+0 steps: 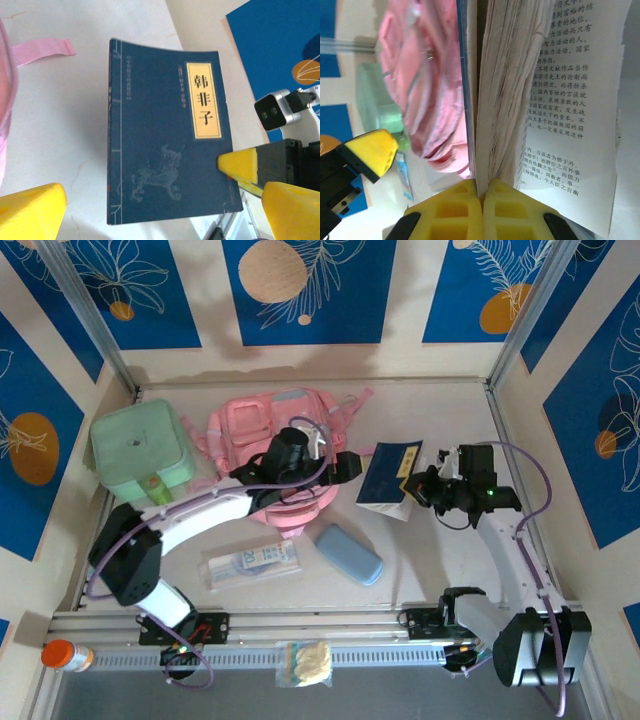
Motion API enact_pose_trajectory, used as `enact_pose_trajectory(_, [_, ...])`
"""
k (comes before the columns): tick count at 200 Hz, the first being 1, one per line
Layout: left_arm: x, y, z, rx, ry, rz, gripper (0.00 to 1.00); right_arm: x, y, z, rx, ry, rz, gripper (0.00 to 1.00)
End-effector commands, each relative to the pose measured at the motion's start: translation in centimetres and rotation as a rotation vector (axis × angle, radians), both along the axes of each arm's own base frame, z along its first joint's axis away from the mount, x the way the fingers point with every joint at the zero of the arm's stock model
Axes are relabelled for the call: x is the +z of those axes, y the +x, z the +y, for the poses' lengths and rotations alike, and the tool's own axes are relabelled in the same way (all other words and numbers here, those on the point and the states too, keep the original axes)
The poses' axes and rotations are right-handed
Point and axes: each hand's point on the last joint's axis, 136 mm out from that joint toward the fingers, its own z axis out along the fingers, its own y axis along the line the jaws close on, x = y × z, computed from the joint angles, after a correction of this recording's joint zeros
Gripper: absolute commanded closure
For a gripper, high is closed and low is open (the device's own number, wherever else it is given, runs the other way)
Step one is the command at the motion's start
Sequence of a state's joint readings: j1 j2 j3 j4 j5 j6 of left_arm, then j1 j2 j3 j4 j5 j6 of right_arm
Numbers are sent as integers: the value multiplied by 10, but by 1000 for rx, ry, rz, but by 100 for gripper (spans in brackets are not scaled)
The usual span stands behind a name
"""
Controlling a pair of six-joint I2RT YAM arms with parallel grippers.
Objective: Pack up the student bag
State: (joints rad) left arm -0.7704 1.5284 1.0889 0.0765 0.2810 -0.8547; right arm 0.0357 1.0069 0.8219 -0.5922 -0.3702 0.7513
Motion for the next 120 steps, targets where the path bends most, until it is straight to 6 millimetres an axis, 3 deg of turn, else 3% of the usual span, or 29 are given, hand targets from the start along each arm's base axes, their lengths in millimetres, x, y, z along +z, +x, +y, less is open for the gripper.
enact_pose_trajectory(1, [-9,-10,23,-22,-4,70,4,37,-4,21,73,53,-79,100])
enact_pose_trajectory(44, [11,-6,49,-14,-93,74,13,88,-8,66,261,123,-204,100])
enact_pose_trajectory(67, [22,-6,45,-34,-152,71,18,101,-7,85,328,153,-239,100])
enact_pose_trajectory(99, [38,-4,33,-90,-232,38,32,103,-3,103,385,168,-252,100])
enact_pose_trajectory(120, [39,-4,33,-87,-244,36,48,94,2,102,376,144,-241,100])
